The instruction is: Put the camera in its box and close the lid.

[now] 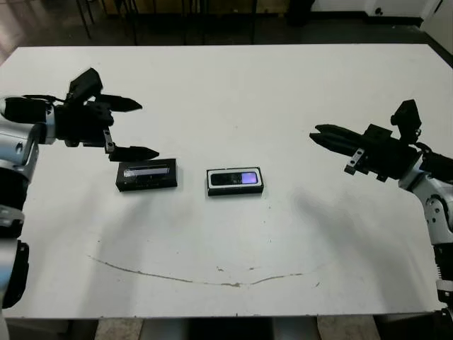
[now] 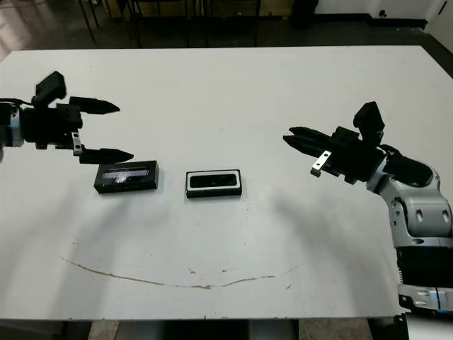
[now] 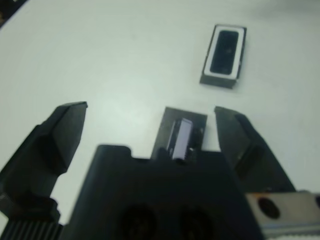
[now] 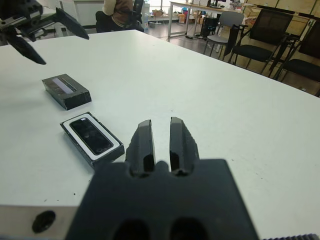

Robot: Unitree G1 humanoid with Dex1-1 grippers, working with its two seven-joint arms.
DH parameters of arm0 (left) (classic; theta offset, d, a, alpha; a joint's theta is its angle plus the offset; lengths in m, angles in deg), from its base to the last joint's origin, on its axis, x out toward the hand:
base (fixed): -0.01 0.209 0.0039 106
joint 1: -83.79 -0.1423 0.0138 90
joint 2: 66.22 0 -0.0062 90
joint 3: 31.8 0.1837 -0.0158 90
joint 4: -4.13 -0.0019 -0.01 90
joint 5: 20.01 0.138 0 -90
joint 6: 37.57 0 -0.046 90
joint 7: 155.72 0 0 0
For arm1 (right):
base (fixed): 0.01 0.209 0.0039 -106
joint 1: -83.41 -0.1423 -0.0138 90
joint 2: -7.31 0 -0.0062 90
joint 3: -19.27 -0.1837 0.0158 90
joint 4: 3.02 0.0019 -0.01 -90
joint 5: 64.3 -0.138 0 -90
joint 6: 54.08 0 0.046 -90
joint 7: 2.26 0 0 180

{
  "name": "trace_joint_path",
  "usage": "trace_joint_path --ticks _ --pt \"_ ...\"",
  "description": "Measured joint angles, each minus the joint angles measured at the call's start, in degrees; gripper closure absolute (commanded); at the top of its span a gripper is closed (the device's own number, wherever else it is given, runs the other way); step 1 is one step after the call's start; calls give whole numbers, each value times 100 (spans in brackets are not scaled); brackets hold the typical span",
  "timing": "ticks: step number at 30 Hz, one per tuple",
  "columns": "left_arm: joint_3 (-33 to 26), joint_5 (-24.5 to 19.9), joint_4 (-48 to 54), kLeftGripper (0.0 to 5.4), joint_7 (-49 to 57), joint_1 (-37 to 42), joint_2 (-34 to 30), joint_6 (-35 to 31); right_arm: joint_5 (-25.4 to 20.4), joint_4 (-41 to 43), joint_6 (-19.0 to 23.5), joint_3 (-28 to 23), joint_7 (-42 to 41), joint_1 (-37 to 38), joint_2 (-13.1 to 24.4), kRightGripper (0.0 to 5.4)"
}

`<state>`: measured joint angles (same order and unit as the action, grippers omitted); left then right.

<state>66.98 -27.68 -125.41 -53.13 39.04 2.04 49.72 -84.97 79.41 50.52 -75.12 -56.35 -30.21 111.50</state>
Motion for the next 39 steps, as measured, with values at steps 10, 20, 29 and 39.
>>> trace_joint_path --ticks 10,20,29,39 --pt "62 112 -938 2 -586 203 212 817 95 -248 -230 109 4 -62 -3 540" --pt "384 743 -1113 2 -510 190 320 1651 102 -427 -301 115 -4 -64 -3 540" --pt "549 1019 -1163 2 -371 167 404 1722 156 -484 -375 134 -48 -64 -2 540" --pt "580 1130 -1568 2 -242 167 429 1630 153 -651 -415 143 -211 -64 3 540"
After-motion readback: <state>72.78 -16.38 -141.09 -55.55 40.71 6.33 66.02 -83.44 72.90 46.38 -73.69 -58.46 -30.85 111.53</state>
